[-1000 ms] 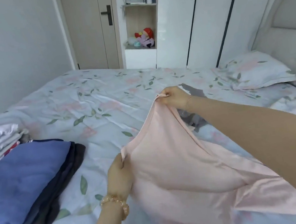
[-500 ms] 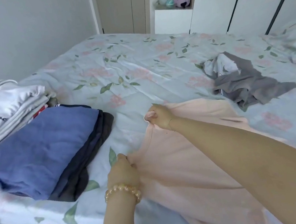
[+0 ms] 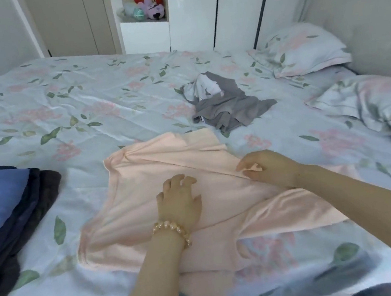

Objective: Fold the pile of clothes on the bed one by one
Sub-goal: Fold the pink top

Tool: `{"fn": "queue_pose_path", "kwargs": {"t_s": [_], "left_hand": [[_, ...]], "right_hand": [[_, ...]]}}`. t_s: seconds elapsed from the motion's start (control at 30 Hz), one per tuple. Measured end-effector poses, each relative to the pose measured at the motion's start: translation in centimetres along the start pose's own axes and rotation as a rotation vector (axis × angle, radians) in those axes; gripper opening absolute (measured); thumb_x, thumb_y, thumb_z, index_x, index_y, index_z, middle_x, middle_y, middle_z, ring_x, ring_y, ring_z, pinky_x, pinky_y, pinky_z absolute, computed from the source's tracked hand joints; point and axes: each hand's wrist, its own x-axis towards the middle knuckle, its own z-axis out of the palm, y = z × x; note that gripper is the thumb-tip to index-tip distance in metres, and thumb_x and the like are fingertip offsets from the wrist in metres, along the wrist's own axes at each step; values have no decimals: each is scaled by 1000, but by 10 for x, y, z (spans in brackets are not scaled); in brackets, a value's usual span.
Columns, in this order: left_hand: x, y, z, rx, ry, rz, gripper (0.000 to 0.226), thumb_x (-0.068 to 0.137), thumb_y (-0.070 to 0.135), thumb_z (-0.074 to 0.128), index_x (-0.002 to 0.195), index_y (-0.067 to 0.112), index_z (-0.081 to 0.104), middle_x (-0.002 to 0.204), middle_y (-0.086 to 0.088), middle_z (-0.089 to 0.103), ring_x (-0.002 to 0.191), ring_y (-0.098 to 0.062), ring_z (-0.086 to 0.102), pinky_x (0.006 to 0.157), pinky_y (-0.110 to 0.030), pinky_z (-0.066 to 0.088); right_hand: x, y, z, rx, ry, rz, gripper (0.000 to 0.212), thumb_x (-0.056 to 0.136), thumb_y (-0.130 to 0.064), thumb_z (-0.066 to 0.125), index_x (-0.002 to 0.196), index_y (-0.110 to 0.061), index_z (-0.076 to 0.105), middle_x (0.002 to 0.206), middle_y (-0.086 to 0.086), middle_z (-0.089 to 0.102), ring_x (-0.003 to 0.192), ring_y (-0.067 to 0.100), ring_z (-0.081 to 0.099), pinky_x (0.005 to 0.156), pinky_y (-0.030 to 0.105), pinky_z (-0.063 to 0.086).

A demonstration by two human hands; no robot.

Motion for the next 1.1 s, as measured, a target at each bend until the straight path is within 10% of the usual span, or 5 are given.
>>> {"fn": "queue_pose_path", "kwargs": {"t_s": [0.3,0.6,0.77,0.9,1.1], "left_hand": [[56,91,42,-68,-153,390,32,93,13,53,123,22,58,134,2,50,120,-24,45,98,-37,41],[115,129,77,325,-470,392,32,92,39,57,122,27,57,124,3,55,120,-19,46,100,-33,38],[134,132,53,-134,-296,356,27,87,54,56,76,29,57,79,5,54,82,-15,55,77,-33,40],[167,154,25,-264,-149,381,37,95,31,57,62,22,42,65,7,38,63,-12,39,64,-31,29],[226,169,40,-126,30,272,41,96,36,51,60,28,34,68,9,44,72,-22,48,86,-46,42]], "right_hand": [[-94,124,-58,-327,59,312,23,95,-30,54,115,-26,63,119,-7,59,110,15,53,84,27,42],[-109,169,-35,-329,-3,199,42,93,-52,51,128,-30,55,121,-7,52,98,19,58,79,34,46],[-102,180,-48,-57,271,154,29,100,-29,47,92,-13,70,82,-1,65,74,15,56,64,28,38],[-78,180,-85,350,436,173,47,100,-28,50,61,-5,39,59,2,34,56,11,32,57,27,27],[-27,195,-144,6,219,224,51,94,-48,54,60,-15,33,59,-3,33,57,14,34,56,31,25]]}}
